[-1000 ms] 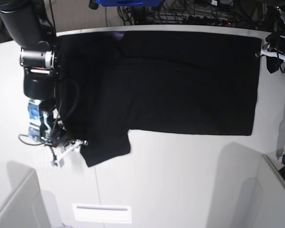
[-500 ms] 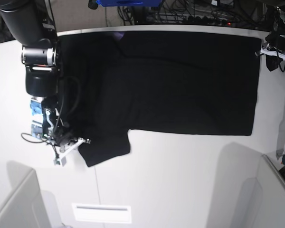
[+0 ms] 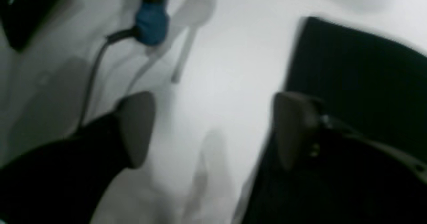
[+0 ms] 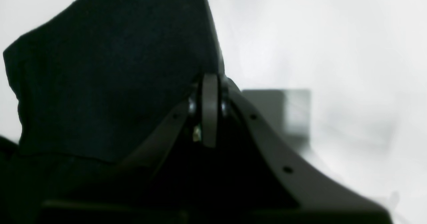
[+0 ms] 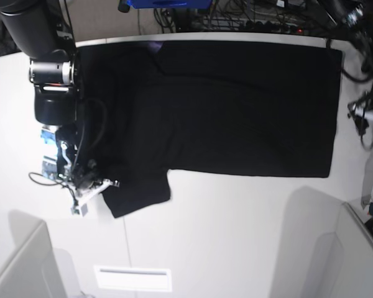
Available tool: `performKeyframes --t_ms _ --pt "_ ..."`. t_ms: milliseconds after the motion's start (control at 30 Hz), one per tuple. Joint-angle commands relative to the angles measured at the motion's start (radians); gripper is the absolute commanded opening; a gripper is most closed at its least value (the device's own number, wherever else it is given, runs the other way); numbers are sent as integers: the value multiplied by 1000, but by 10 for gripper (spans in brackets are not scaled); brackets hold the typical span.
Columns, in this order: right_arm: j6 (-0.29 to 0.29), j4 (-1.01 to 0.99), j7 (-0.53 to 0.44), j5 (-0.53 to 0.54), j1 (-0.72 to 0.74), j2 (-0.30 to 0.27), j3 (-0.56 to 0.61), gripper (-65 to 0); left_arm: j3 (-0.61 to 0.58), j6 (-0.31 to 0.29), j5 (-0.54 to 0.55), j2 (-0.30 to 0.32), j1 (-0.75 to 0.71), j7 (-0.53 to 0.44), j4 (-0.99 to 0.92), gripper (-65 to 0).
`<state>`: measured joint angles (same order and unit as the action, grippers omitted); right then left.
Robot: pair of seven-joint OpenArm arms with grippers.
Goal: Fold the T-shirt properly
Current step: 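Grasp the hem corner near the sleeve with the right gripper, then grasp the other hem corner with the left gripper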
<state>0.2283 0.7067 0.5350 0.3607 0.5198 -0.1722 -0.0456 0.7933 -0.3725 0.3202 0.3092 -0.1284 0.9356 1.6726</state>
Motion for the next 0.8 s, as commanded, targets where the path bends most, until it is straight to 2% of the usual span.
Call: performKeyframes --t_ms 0,133,233,600,767 --pt "-2 6 24 -12 16 -5 2 -650 -36 -6 6 40 57 -8 -56 -99" --pt "-2 6 27 -12 16 -5 2 -650 -156 -6 -11 106 233 -16 -328 -158" --pt "-2 6 27 -12 18 -5 2 -650 -222 -6 -11 112 319 -62 -444 -188" --pt "-2 6 27 -12 21 -5 10 -650 -386 -6 -11 114 554 -247 -851 -189" --pt "-2 6 27 -12 21 -5 10 -650 -435 -4 -11 109 594 -300 -941 -189"
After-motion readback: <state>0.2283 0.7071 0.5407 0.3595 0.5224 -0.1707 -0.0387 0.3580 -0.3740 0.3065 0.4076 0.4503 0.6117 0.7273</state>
